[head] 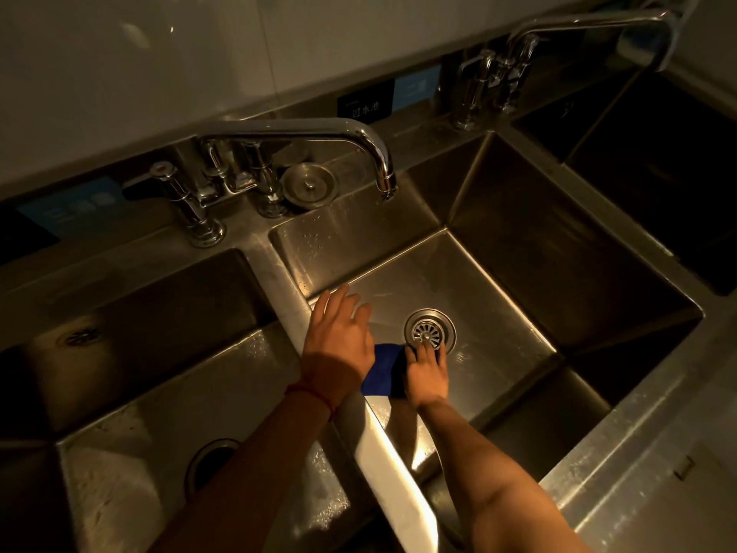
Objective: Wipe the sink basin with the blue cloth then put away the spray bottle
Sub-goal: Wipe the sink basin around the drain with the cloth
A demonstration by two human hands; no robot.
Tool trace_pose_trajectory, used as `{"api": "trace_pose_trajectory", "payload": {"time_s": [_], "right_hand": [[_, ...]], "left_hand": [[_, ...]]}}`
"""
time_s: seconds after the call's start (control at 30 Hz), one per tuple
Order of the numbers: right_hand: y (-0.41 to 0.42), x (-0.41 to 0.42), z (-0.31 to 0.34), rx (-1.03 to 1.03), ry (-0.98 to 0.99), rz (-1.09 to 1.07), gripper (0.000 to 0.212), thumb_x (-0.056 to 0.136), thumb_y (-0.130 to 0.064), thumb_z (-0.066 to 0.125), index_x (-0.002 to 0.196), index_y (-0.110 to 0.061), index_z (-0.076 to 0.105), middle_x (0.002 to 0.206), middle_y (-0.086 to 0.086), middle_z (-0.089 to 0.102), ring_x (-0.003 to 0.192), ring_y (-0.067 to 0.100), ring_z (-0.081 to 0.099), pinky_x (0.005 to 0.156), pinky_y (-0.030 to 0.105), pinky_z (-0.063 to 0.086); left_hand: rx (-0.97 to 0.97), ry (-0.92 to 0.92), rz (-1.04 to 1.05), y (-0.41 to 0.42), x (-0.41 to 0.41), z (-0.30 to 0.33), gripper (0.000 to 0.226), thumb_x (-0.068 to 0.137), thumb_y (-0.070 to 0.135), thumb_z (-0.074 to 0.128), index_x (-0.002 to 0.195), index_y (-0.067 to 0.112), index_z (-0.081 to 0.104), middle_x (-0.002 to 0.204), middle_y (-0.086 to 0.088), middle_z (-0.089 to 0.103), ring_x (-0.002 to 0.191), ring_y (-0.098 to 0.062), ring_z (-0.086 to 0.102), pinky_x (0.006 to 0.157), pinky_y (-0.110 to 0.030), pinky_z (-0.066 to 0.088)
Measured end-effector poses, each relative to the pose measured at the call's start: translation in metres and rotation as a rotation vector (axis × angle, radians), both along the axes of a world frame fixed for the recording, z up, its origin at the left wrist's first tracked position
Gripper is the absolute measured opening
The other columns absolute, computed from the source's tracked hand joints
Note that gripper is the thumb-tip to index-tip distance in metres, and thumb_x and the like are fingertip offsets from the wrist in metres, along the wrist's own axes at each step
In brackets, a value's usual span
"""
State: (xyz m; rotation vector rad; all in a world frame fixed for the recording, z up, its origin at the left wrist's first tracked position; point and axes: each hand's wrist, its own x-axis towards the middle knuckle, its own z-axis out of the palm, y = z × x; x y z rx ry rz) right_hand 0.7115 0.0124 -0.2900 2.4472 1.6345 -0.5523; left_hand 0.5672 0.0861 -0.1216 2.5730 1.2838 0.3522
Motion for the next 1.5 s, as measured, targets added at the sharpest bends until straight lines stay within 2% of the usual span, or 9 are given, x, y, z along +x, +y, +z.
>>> {"api": "trace_pose_trajectory", "payload": {"time_s": [0.07,0.17,0.33,0.53,0.7,1.03,1.27,1.4,1.5], "right_hand": [[-0.002,-0.002,-0.003,-0.002,0.017,0.046,0.054,0.096,-0.018,0.045,0.146,-0.014,0.028,0.154,0.007,0.026,0.145,0.025,0.015,0.118,0.046,-0.004],[-0.005,-0.004,-0.010,-0.053,0.071,0.093,0.058,0.095,-0.026,0.048,0.148,-0.018,0.024,0.157,0.005,0.020,0.146,0.024,0.012,0.119,0.044,-0.001],[-0.005,-0.008,-0.025,-0.137,0.137,0.113,0.064,0.098,-0.032,0.043,0.151,-0.023,0.008,0.161,0.003,0.000,0.148,0.025,-0.003,0.119,0.045,0.000],[-0.007,-0.008,-0.037,-0.192,0.168,0.137,0.063,0.101,-0.035,0.033,0.151,-0.023,-0.003,0.160,0.002,-0.009,0.147,0.024,-0.011,0.118,0.043,-0.007],[-0.006,0.000,-0.039,-0.194,0.206,0.178,0.066,0.099,-0.047,0.031,0.151,-0.025,-0.003,0.160,0.001,-0.006,0.147,0.024,-0.009,0.118,0.044,-0.007],[-0.016,-0.011,-0.046,-0.176,0.193,0.232,0.066,0.099,-0.030,0.039,0.151,-0.026,-0.002,0.160,-0.002,-0.004,0.147,0.022,-0.008,0.118,0.044,-0.008],[-0.002,0.000,-0.054,-0.177,0.174,0.320,0.066,0.099,-0.029,0.039,0.151,-0.026,0.000,0.161,-0.004,-0.003,0.148,0.021,-0.007,0.119,0.044,-0.006],[0.018,0.005,-0.057,-0.174,0.148,0.383,0.064,0.100,-0.029,0.038,0.151,-0.026,0.000,0.161,-0.003,-0.003,0.148,0.021,-0.006,0.119,0.044,-0.004],[0.032,0.005,-0.057,-0.170,0.140,0.400,0.064,0.100,-0.029,0.039,0.151,-0.026,0.000,0.161,-0.003,-0.003,0.148,0.021,-0.006,0.118,0.044,-0.005]], "left_hand": [[0.008,0.013,-0.001,0.000,0.000,0.001,0.037,0.086,0.015,0.052,0.121,0.005,0.058,0.133,-0.014,0.052,0.132,-0.026,0.036,0.113,-0.040,0.020],[0.021,-0.036,0.010,-0.001,0.001,0.001,0.031,0.077,0.005,0.063,0.107,-0.002,0.065,0.119,-0.022,0.061,0.121,-0.034,0.049,0.107,-0.047,0.033],[0.081,-0.102,-0.021,0.000,0.000,-0.004,0.031,0.061,-0.001,0.075,0.092,-0.005,0.069,0.101,-0.024,0.069,0.104,-0.038,0.061,0.091,-0.055,0.046],[0.153,-0.142,-0.029,0.001,0.000,-0.011,0.027,0.060,-0.002,0.073,0.087,-0.004,0.071,0.096,-0.023,0.070,0.101,-0.035,0.063,0.089,-0.053,0.048],[0.125,-0.126,-0.014,0.001,0.001,-0.011,0.027,0.060,-0.002,0.073,0.087,-0.004,0.071,0.097,-0.023,0.070,0.101,-0.036,0.063,0.088,-0.054,0.049],[0.116,-0.111,0.019,0.001,0.001,-0.009,0.030,0.058,-0.001,0.073,0.088,-0.002,0.071,0.103,-0.023,0.069,0.105,-0.036,0.061,0.091,-0.056,0.046],[0.106,-0.098,0.063,0.001,0.002,-0.010,0.029,0.059,0.000,0.074,0.088,-0.002,0.071,0.102,-0.023,0.069,0.105,-0.037,0.061,0.092,-0.055,0.045],[0.079,-0.051,0.089,0.001,0.002,-0.007,0.032,0.063,0.004,0.074,0.094,-0.002,0.070,0.110,-0.023,0.066,0.113,-0.036,0.056,0.099,-0.054,0.037],[0.028,-0.023,0.135,0.001,0.002,-0.009,0.037,0.081,0.015,0.060,0.116,0.005,0.061,0.132,-0.016,0.053,0.132,-0.027,0.036,0.112,-0.042,0.017]]}}
